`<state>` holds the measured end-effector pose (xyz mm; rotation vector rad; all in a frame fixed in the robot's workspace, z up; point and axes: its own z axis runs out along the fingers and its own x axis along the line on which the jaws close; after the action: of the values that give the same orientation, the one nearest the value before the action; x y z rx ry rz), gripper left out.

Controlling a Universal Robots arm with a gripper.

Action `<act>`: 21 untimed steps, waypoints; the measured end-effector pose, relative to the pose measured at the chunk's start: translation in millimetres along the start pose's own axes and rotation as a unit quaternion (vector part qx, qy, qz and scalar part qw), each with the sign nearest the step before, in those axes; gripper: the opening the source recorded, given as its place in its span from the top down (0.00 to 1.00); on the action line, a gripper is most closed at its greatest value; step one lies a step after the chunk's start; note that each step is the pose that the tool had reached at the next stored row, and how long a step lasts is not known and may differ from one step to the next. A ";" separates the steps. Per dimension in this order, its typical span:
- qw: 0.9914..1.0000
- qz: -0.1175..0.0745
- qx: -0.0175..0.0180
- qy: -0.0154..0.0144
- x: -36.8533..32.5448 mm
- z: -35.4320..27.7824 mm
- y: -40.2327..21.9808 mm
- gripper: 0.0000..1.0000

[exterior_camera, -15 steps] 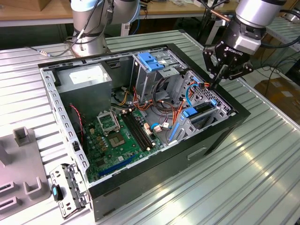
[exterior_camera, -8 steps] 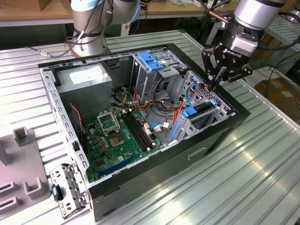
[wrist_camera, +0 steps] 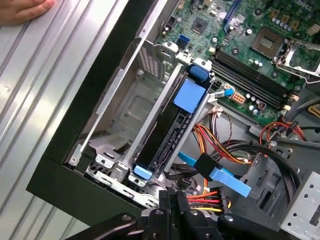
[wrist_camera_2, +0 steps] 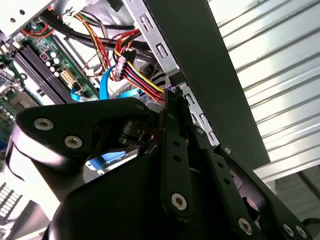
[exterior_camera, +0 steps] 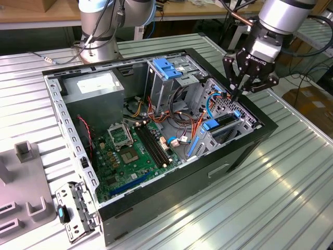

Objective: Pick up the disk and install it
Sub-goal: 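Insert the first disk wire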

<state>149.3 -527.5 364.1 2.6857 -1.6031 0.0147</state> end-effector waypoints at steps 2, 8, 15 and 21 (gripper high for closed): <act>1.000 0.026 -0.001 0.001 0.0 1.4 0.0 0.83; 0.999 0.038 -0.002 0.002 -0.3 1.6 0.4 0.83; 0.999 0.038 -0.002 0.002 -0.3 1.7 0.4 0.83; 0.999 0.043 -0.002 0.002 -0.7 1.7 1.3 0.83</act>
<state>147.8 -527.5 362.4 2.6110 -1.7143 0.0173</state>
